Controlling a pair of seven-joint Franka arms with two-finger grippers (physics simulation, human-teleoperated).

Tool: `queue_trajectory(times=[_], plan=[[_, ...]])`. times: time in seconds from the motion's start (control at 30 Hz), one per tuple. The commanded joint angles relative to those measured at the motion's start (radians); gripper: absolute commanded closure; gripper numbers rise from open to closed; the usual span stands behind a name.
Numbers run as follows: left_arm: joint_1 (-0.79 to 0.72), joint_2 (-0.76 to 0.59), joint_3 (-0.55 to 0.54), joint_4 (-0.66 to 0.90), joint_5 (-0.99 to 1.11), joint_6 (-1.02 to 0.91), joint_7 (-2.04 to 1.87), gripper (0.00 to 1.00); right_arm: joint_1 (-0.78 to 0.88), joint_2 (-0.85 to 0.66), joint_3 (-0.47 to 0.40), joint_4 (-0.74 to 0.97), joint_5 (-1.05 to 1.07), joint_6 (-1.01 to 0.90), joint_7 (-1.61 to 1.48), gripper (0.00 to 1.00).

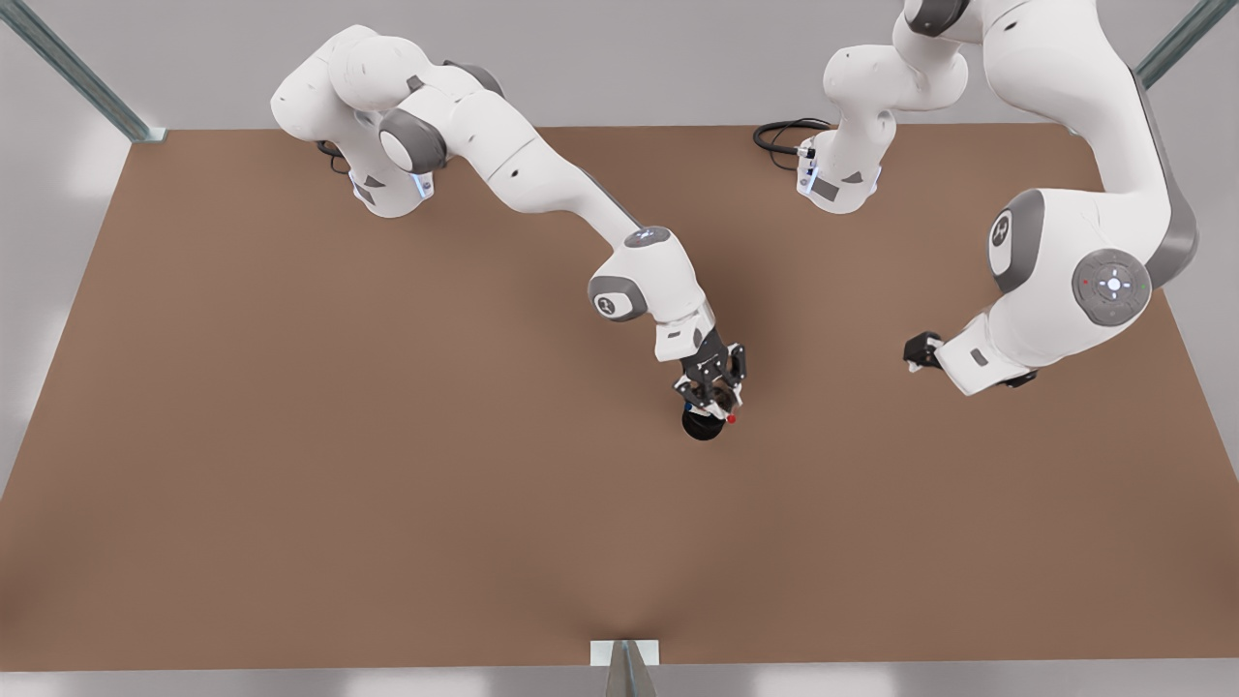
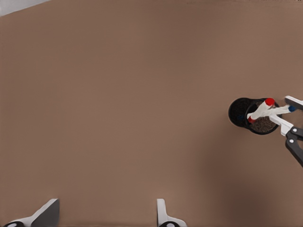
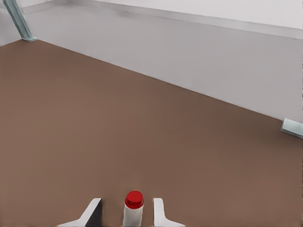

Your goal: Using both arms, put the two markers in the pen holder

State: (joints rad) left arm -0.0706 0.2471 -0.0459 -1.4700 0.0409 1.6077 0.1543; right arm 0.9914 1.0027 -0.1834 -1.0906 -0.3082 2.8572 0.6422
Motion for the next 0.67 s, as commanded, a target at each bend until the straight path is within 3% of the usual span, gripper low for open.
queue_trajectory(times=[0.0,0.1,0.23,0.3,0.33,0.37,0.4,0.43,0.5,0.53,0.63], plan=[[0.002,0.000,0.000,0.000,0.000,0.009,-0.186,0.00,0.001,-0.001,-0.005,-0.002,-0.002,0.002,0.080,0.00],[0.002,0.004,0.000,0.000,0.000,0.011,-0.185,0.00,-0.026,-0.038,-0.005,0.006,-0.019,-0.073,0.068,0.00],[0.005,0.004,0.000,-0.001,-0.003,0.001,-0.182,0.00,-0.262,-0.473,0.018,0.006,0.239,-0.979,-0.081,0.00],[0.008,0.004,0.000,-0.004,-0.006,0.000,-0.186,0.00,-0.528,-0.604,0.019,0.003,0.317,-1.226,-0.283,0.00],[0.000,0.006,0.000,-0.007,-0.003,0.000,-0.186,0.00,-0.726,-0.674,0.099,-0.070,0.359,-1.274,-0.444,0.00],[0.000,0.011,0.000,-0.004,-0.004,0.000,-0.186,0.00,-0.899,-0.789,0.263,-0.241,0.282,-1.254,-0.458,0.00],[0.000,0.014,0.000,0.000,-0.004,0.000,-0.183,0.00,-0.948,-0.838,0.320,-0.354,0.261,-1.225,-0.455,0.00],[0.000,0.014,0.000,0.002,-0.003,0.000,-0.180,0.00,-0.979,-0.857,0.344,-0.439,0.259,-1.194,-0.464,0.00],[-0.003,0.015,-0.002,0.004,-0.004,0.000,-0.180,0.00,-0.978,-0.869,0.298,-0.446,0.261,-1.213,-0.641,0.00],[-0.002,0.015,-0.002,0.004,-0.004,0.000,-0.180,0.00,-0.961,-0.822,0.279,-0.362,0.258,-1.220,-0.658,0.00],[-0.005,0.020,-0.003,0.004,-0.003,0.000,-0.180,0.00,-0.950,-0.782,0.283,-0.341,0.259,-1.204,-0.648,0.00]])
